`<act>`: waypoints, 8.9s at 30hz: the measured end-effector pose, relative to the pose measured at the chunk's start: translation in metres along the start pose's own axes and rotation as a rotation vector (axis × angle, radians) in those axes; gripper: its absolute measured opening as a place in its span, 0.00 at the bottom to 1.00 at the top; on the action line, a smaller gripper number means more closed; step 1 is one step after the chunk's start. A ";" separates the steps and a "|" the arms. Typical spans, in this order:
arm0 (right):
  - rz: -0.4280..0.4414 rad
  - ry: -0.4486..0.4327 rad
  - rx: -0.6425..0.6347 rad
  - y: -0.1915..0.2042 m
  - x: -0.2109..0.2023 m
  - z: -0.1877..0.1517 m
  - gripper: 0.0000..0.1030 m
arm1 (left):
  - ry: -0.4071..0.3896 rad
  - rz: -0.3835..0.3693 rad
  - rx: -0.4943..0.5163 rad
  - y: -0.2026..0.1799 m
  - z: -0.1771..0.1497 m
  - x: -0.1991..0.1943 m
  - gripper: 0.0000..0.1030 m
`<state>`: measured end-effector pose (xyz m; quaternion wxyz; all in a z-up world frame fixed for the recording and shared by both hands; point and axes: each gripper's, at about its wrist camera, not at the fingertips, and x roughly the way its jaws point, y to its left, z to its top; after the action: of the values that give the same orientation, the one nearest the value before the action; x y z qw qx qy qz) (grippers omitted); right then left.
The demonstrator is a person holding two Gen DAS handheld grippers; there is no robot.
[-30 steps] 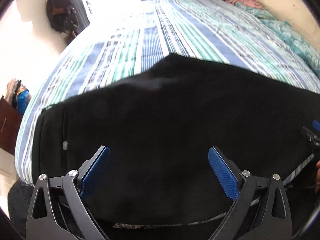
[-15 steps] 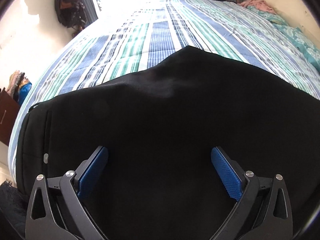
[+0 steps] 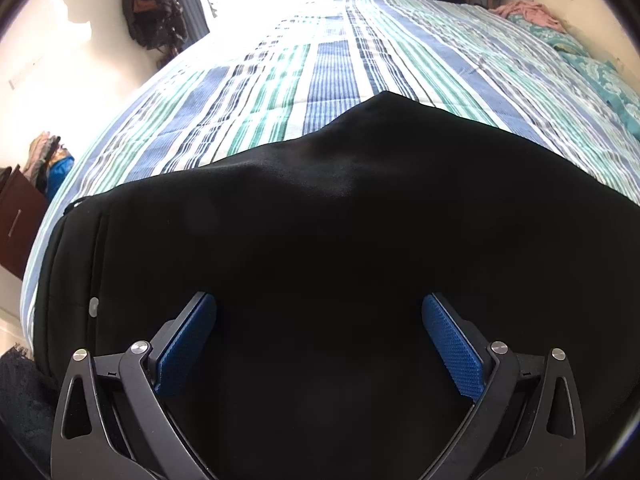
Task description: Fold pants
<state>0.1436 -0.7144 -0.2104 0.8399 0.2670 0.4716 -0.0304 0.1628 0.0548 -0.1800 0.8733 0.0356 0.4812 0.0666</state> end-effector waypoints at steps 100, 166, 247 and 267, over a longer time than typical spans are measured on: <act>0.135 0.125 -0.102 0.324 0.063 -0.230 0.51 | -0.007 -0.291 0.075 -0.022 -0.022 -0.026 0.39; -0.266 -0.024 -0.586 0.407 0.099 -0.281 1.00 | 0.004 -0.042 -0.001 0.015 -0.035 -0.012 0.99; -0.244 -0.034 -0.586 0.405 0.096 -0.280 1.00 | 0.044 -0.124 -0.113 0.055 -0.023 -0.032 0.99; -0.252 -0.029 -0.582 0.408 0.098 -0.275 1.00 | 0.241 -0.372 -0.458 0.253 -0.026 0.029 0.99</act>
<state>0.1077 -0.2146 -0.2324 0.8773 -0.0459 0.4778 -0.0019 0.1356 0.3092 -0.1865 0.7925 -0.2588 0.5520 0.0158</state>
